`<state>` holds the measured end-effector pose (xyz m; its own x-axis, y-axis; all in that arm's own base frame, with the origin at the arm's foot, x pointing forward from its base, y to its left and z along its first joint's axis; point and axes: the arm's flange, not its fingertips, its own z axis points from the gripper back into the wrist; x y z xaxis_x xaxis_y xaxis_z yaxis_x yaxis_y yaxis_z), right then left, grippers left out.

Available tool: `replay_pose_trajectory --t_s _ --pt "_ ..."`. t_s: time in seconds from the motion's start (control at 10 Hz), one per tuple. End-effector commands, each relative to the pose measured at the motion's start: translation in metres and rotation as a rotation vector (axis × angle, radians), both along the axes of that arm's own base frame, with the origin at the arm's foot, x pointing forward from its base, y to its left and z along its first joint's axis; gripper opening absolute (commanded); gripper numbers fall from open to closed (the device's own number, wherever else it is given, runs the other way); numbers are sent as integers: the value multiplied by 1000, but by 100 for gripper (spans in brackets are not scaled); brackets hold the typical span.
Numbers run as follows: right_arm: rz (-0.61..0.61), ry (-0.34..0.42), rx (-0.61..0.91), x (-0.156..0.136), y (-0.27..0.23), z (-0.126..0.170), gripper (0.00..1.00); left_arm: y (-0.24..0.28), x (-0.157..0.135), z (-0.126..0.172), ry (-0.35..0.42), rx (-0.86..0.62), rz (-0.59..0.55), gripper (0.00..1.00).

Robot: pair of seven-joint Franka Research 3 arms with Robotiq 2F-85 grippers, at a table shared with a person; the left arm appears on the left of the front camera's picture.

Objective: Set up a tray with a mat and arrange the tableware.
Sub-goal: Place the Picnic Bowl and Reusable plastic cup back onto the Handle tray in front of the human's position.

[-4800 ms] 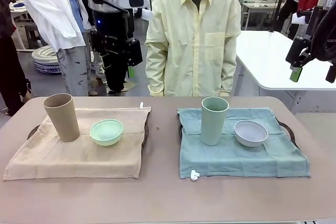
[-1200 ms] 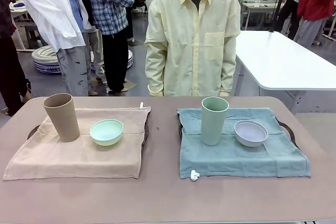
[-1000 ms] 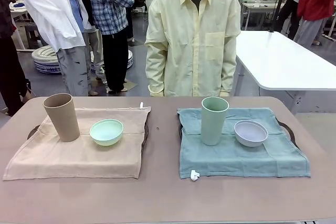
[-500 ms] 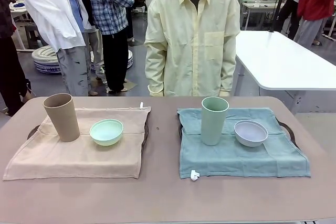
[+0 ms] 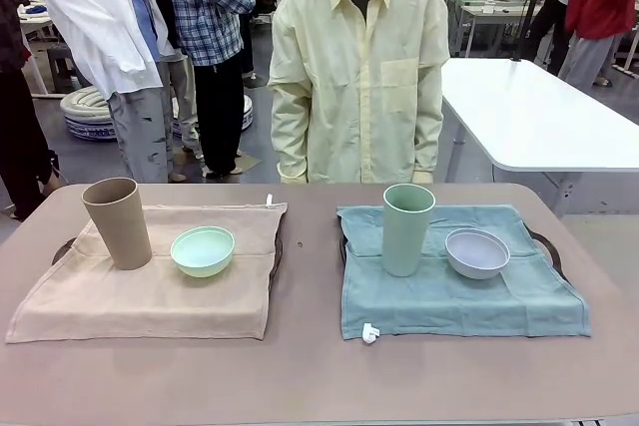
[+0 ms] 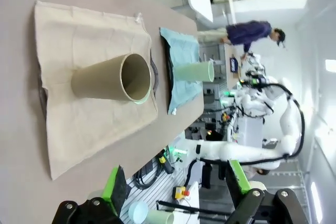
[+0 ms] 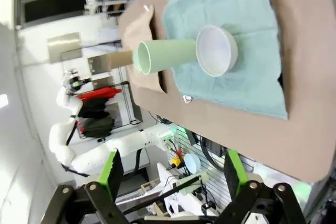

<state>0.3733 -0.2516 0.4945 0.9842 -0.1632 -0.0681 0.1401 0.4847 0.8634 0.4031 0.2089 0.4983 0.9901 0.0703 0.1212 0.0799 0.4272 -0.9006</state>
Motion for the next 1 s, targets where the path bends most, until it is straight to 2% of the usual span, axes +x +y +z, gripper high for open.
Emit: replay_pose_trajectory --t_s 0.0,0.2,0.3,0.4,0.9 --pt "30 -4 101 2 -20 -34 100 20 7 -21 -55 -85 -56 100" --pt "46 36 85 8 -17 -44 100 21 11 -31 -157 -107 -13 100" --pt "19 8 65 -1 -15 -40 100 19 15 -34 -210 -137 -25 100" --pt "19 8 65 -1 -15 -40 100 16 7 -39 -86 -78 -33 100" --pt "19 8 65 -1 -15 -40 100 16 7 -39 -86 -78 -33 100"
